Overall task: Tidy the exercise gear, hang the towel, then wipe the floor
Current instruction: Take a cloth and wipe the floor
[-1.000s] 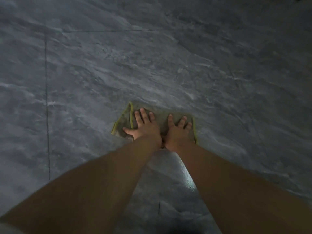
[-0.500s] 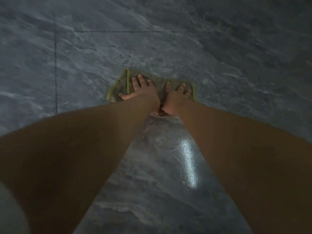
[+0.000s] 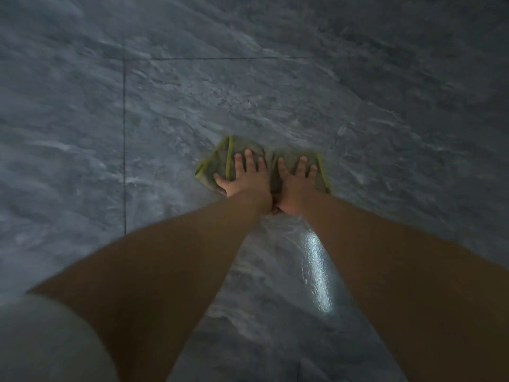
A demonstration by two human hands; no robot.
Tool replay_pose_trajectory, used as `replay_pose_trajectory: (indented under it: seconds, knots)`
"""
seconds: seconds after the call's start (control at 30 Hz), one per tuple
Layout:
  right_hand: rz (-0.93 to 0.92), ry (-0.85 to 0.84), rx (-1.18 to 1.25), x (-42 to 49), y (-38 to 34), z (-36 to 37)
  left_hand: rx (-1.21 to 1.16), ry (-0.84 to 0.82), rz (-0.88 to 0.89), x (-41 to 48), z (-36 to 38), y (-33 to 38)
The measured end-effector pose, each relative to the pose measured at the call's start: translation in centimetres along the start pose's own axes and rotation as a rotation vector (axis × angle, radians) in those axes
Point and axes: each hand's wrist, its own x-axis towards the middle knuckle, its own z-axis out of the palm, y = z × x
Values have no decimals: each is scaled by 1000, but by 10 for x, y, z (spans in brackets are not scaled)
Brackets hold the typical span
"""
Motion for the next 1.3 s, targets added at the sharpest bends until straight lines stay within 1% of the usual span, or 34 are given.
replay_pose_trajectory:
  seconds: [0.17,0.33,0.6,0.73,0.9,1.1,1.2,1.3]
  knots:
    - [33,-31,90,-69,28,41,-18,-12,-21,-54,53,13]
    - [46,34,139,-119,70,100,-21,32,-31,-110,111,32]
    - [94,37,210,-214,129,200,-1,30,23,-219,210,55]
    - [103,8,201,-267,149,246,26,28,-2,-275,259,57]
    - [72,-18,184,-321,173,293,20,56,19,-344,311,52]
    - [54,-111,181,-397,208,349,23,16,-20,-427,376,57]
    - [52,-161,124,-433,224,380,-5,1,11,-474,406,51]
    - [45,-175,79,-461,235,405,33,-15,72,-515,434,37]
